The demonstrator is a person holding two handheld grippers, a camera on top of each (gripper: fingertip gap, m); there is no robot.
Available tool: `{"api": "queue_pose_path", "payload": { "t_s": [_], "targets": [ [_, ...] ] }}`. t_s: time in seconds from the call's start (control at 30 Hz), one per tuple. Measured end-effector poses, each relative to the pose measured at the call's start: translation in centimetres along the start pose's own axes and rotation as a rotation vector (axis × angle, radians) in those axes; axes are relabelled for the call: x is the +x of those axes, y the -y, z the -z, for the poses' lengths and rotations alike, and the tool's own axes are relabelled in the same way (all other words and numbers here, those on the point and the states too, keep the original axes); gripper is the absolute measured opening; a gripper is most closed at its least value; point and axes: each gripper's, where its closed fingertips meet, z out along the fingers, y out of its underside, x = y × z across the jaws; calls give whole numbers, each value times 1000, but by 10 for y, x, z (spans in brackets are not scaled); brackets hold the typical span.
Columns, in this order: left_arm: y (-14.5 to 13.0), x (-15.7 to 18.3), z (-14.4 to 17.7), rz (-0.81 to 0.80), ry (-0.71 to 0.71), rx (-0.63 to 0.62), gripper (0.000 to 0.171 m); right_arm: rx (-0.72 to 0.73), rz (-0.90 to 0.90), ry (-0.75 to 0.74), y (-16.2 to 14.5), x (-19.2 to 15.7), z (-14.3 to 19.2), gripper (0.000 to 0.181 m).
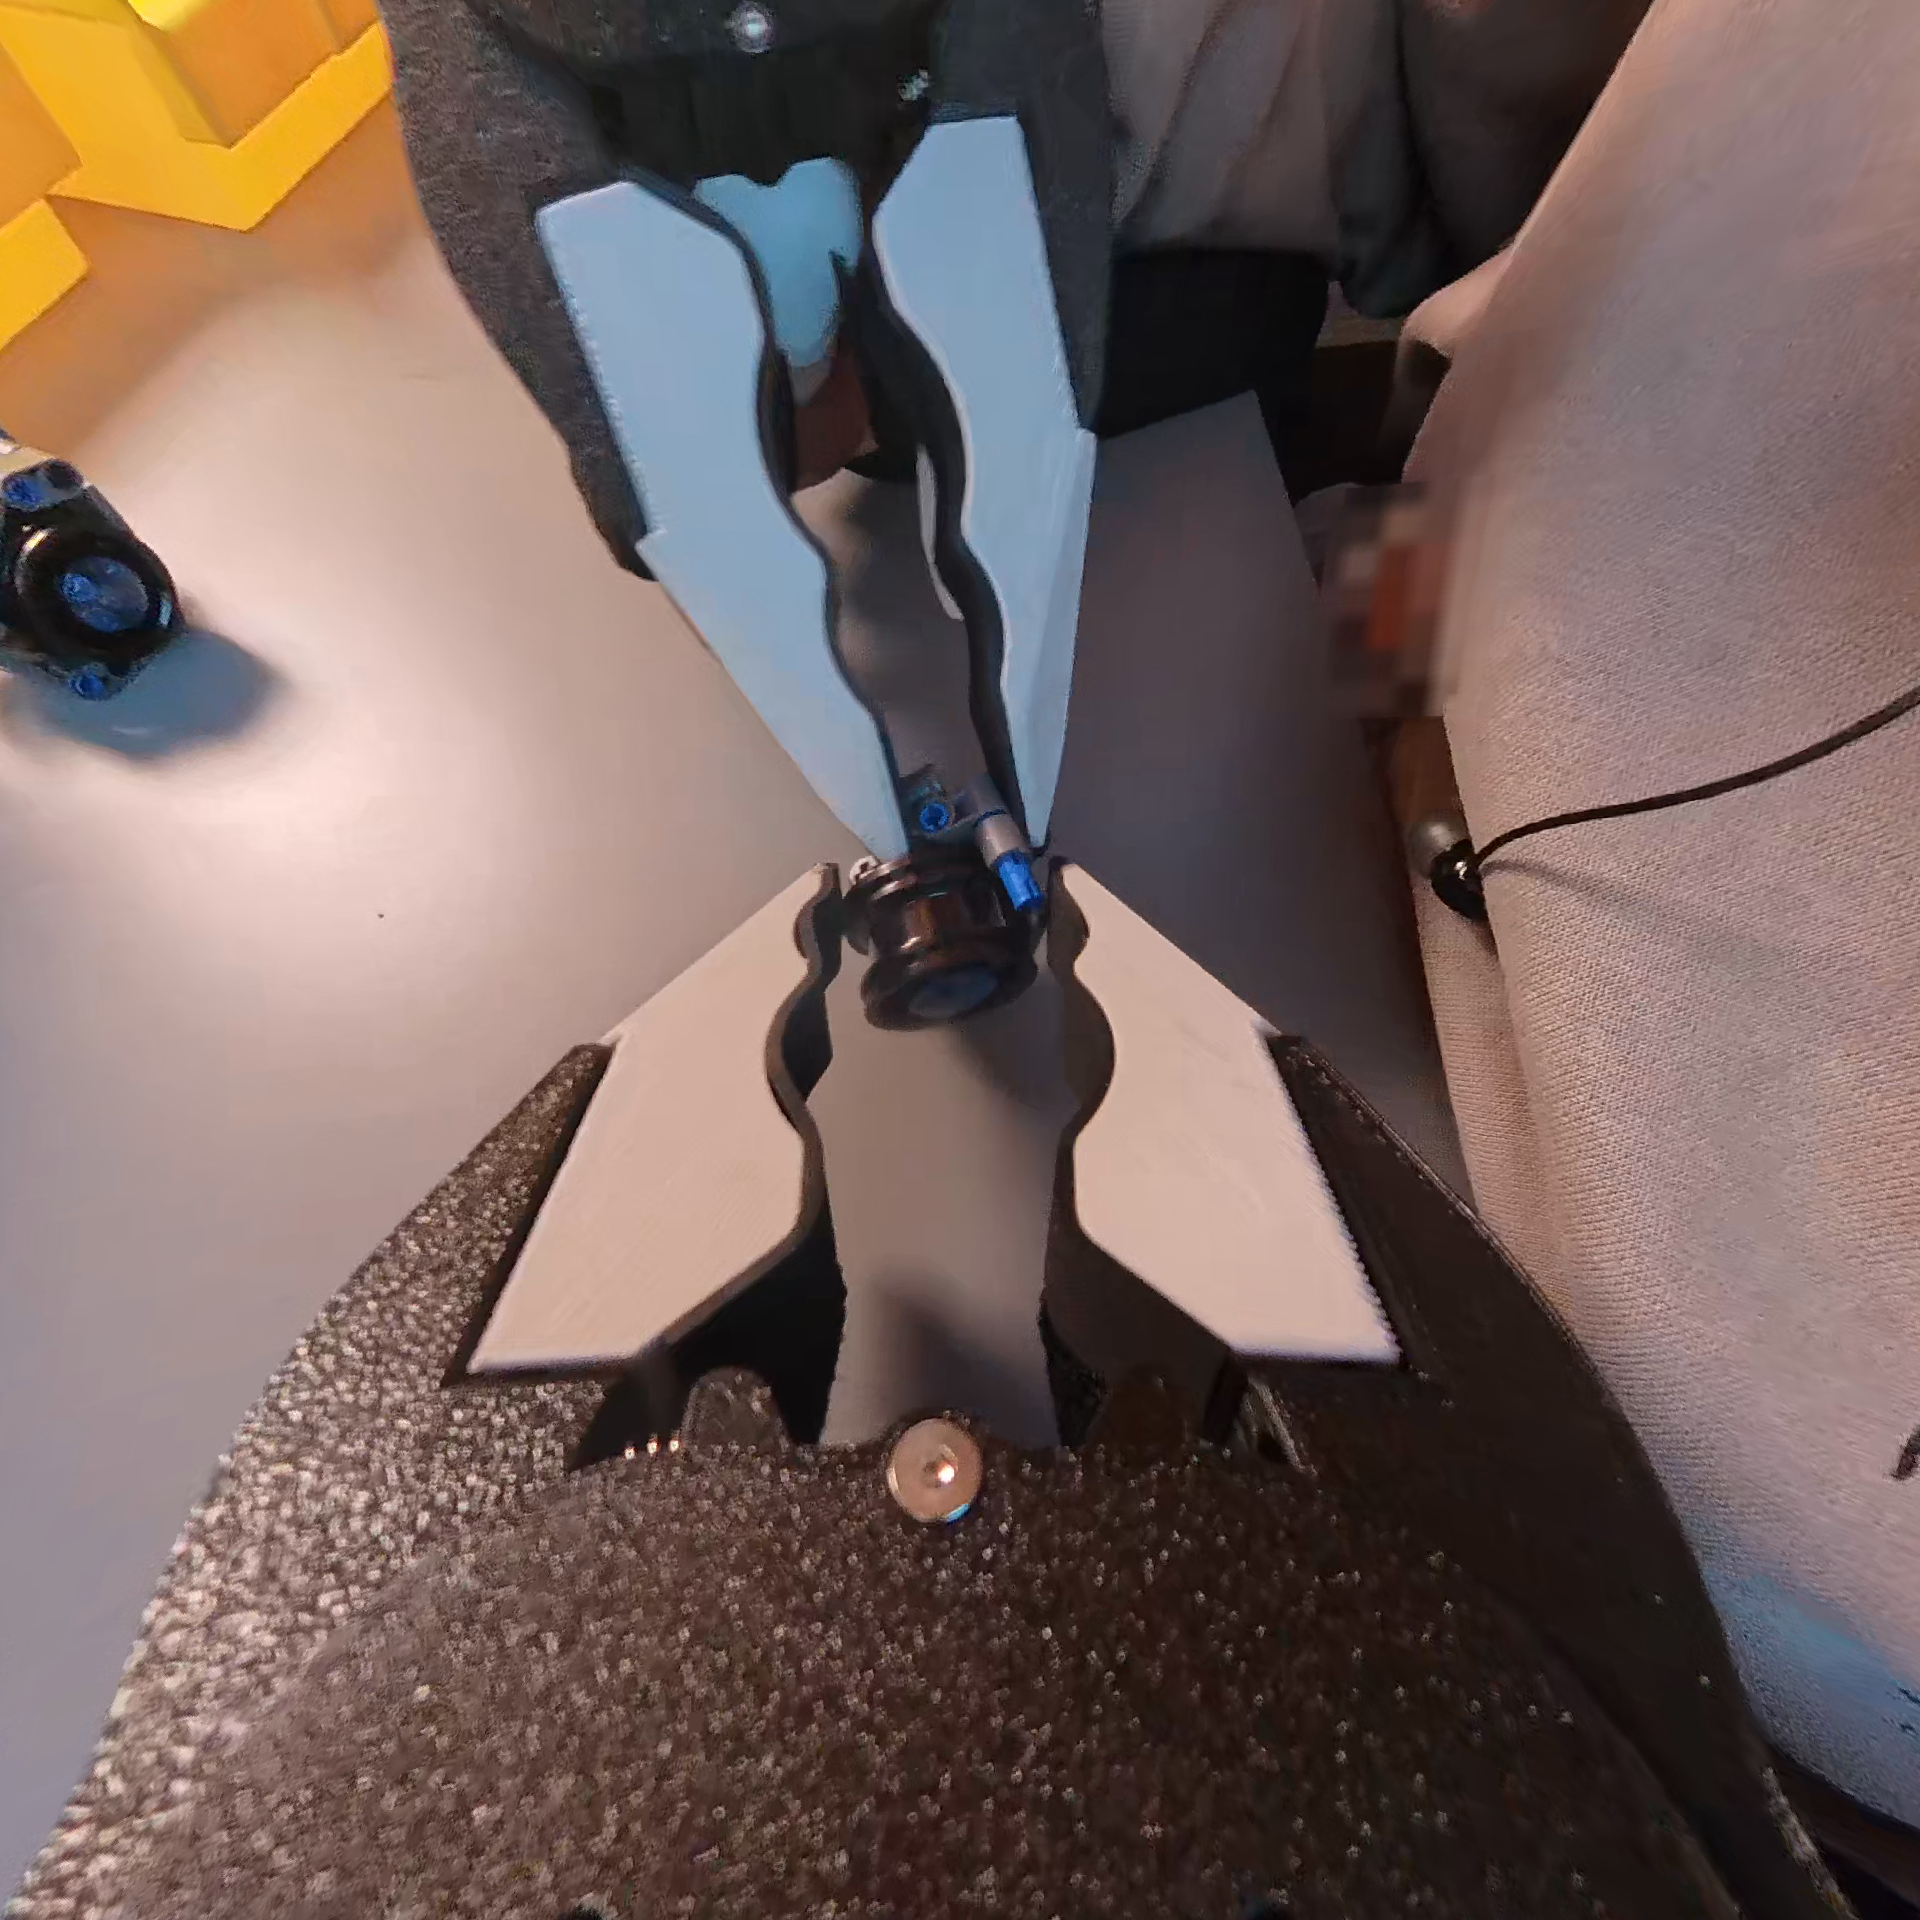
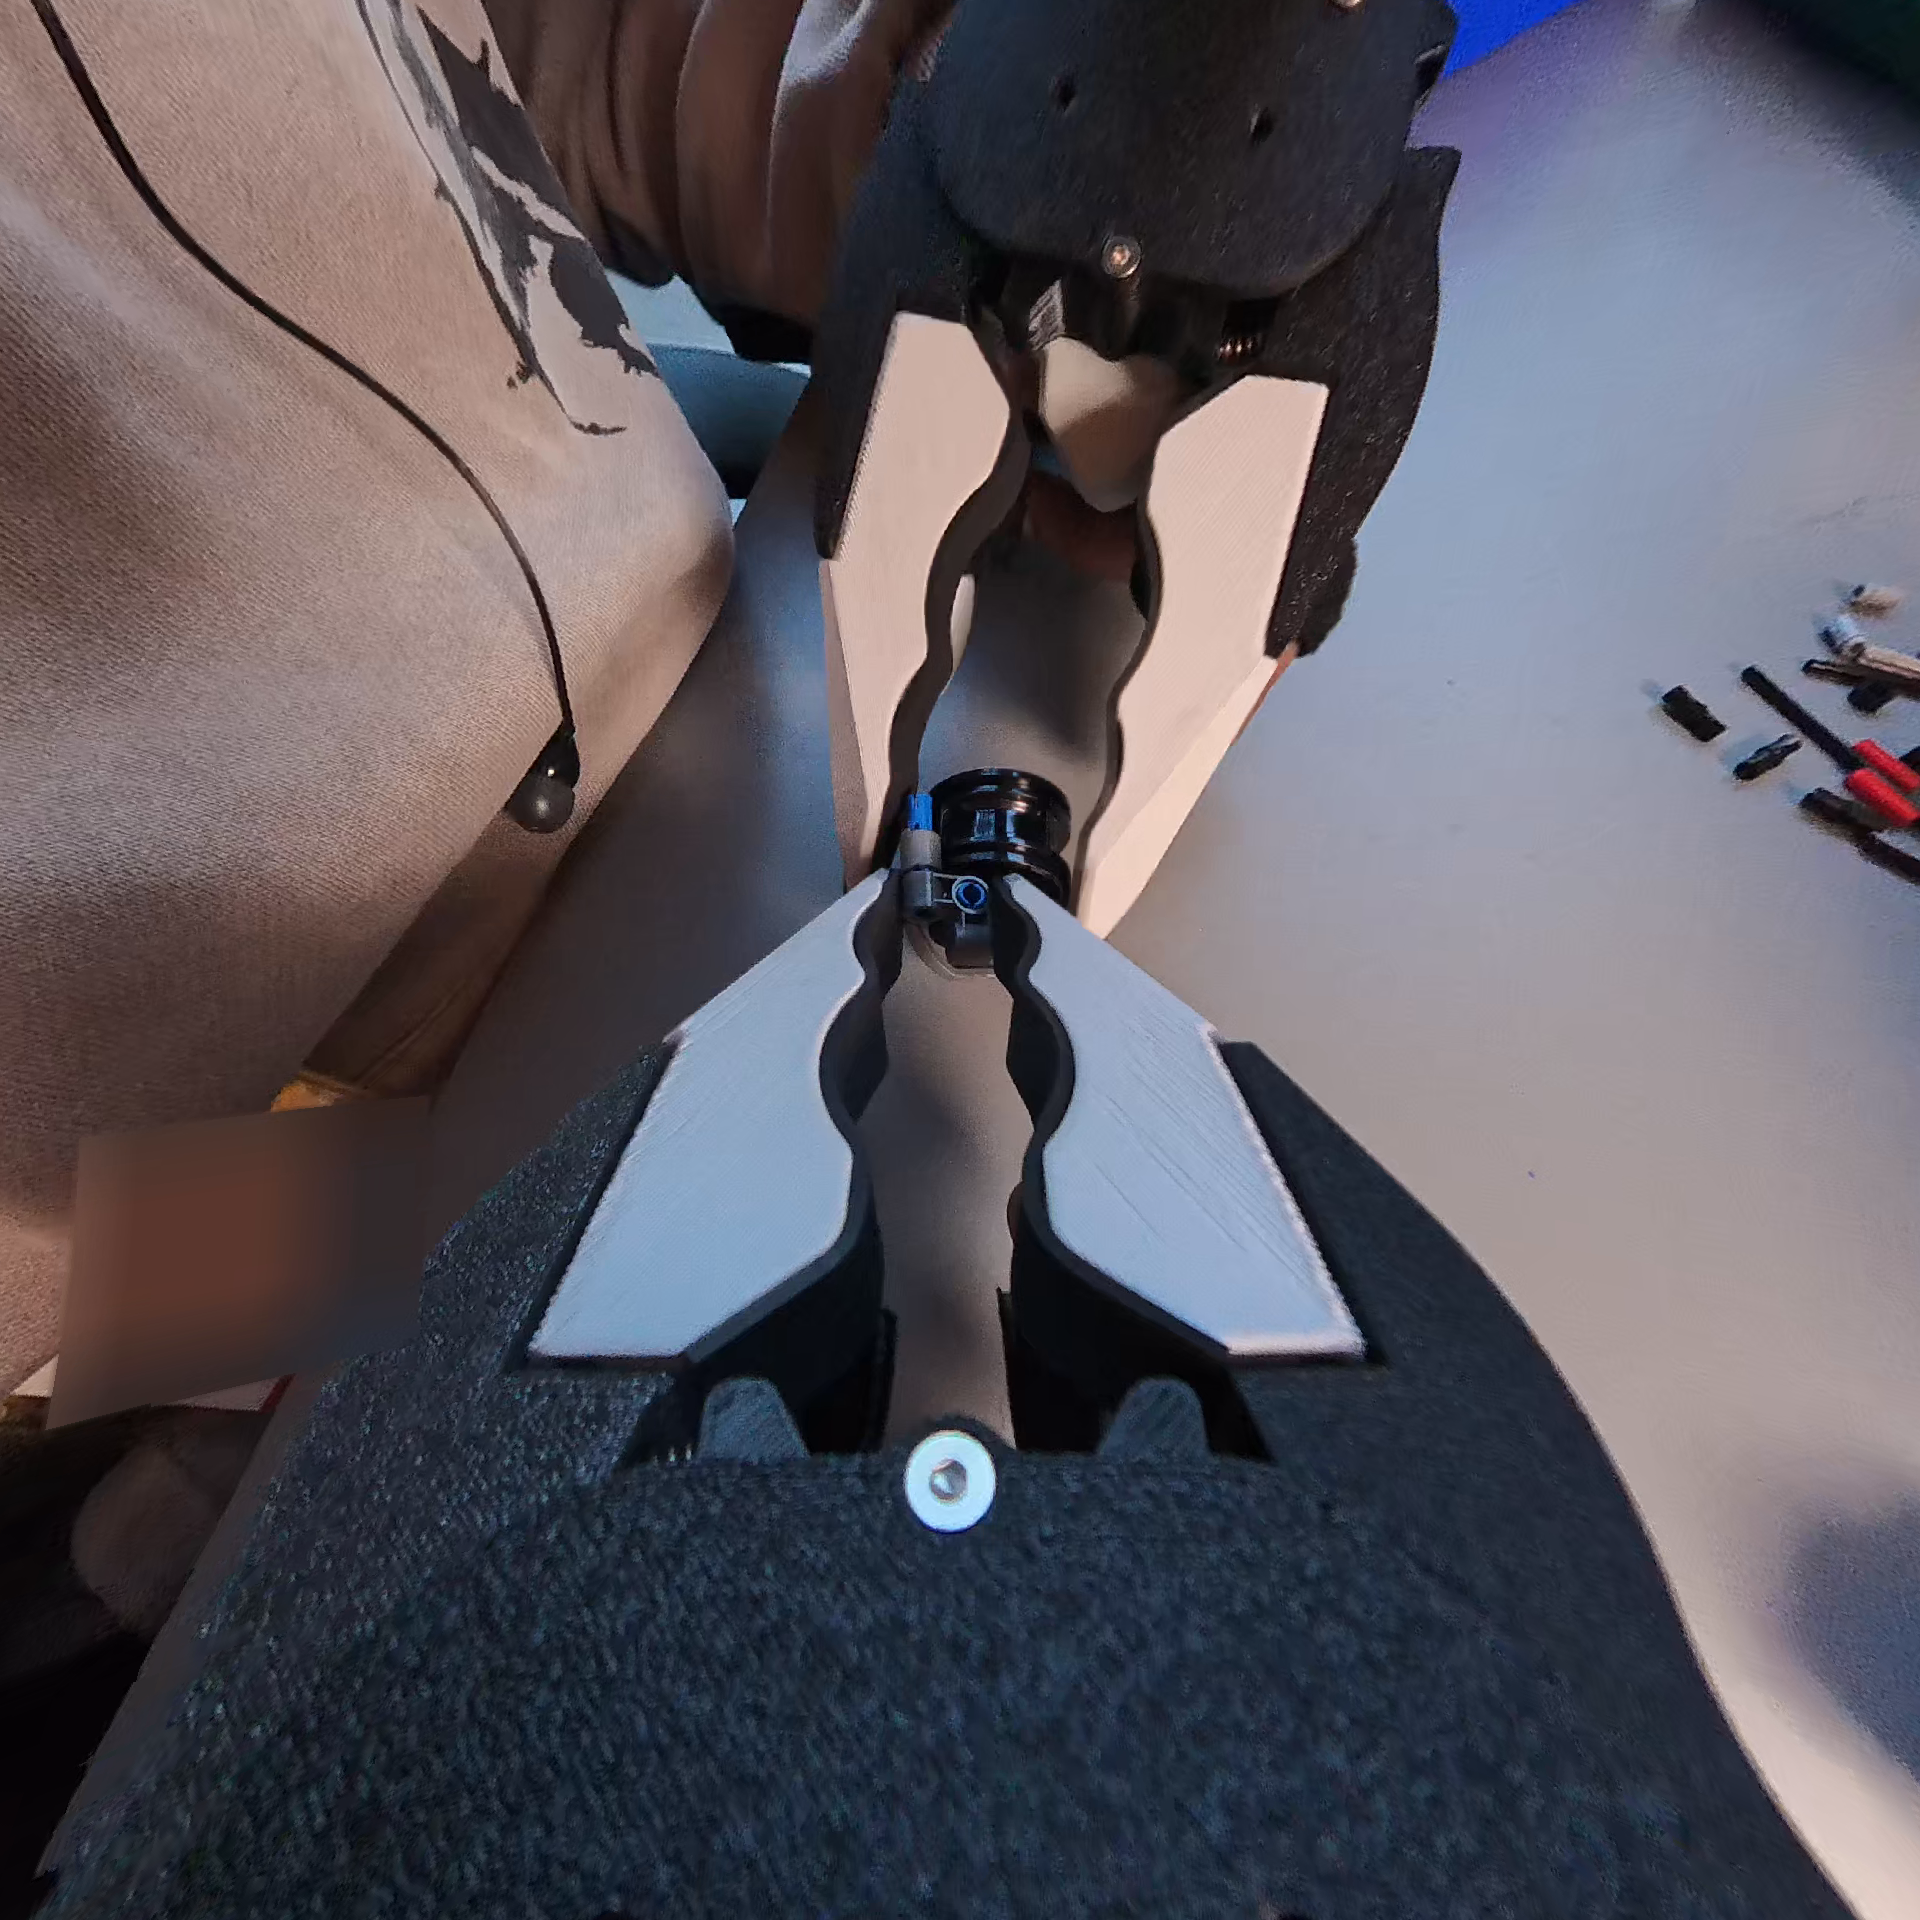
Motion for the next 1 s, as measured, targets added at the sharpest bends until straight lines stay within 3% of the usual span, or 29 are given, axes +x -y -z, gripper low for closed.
{"api": "queue_pose_path", "payload": {
  "t_s": [0.03, 0.13, 0.57, 1.0],
  "targets": [
    [-2, -1, -1, -19, 12, -17, 38, -12, -3, 3, -2, 1, -1, 16],
    [-4, -4, 1, -6, 18, -29, 37, 6, -36, 8, -1, 2, -2, 16],
    [46, -10, 33, 177, -76, 296, 35, 324, -113, 95, 40, 7, 32, 15],
    [53, -16, 43, 281, -134, 389, 35, 383, -139, 113, 44, 11, 43, 13]
  ]
}}
